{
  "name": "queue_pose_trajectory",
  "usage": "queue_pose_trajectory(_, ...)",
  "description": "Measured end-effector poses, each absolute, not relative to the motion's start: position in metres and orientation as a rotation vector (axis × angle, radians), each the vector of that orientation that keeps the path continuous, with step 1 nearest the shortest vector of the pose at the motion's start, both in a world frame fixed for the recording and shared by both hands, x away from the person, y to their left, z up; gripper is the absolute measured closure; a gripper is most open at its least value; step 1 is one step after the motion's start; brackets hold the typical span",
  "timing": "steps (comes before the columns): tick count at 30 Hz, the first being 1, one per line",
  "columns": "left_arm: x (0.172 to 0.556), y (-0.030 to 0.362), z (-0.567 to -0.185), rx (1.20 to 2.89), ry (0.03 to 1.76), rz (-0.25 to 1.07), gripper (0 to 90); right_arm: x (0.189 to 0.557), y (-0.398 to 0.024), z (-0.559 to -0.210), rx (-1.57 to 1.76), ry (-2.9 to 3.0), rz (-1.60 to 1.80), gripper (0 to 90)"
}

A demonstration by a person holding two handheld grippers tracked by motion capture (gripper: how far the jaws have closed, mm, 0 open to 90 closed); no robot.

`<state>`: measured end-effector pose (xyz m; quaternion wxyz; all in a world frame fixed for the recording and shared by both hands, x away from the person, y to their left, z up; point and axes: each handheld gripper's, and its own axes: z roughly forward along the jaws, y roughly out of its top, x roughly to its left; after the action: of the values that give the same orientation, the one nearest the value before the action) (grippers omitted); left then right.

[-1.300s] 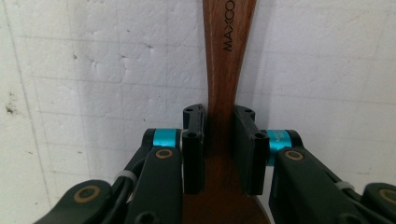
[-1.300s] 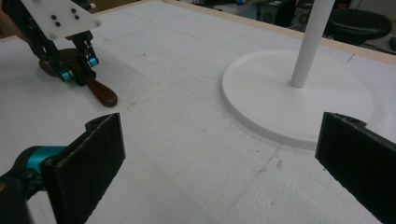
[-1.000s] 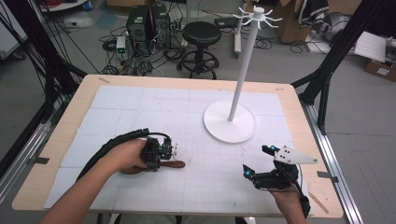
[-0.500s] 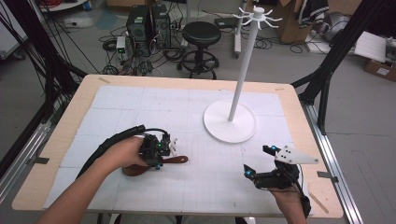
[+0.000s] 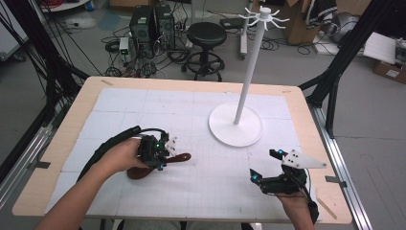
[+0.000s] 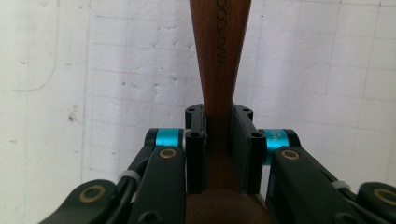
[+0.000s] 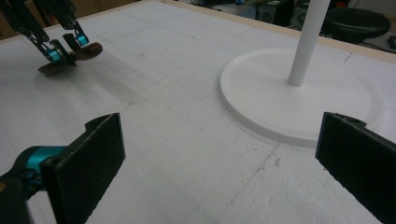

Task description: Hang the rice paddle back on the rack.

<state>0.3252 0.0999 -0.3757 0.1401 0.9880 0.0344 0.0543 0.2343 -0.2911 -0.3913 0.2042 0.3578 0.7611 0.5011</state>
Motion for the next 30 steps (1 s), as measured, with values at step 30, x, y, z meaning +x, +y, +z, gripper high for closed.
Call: queue_pose_trajectory(30,0.326,0.124,-0.343,2.684,0.214,0.232,76.9,0.234,-0.29,-0.392,1.006,2.122,1.401,0.5)
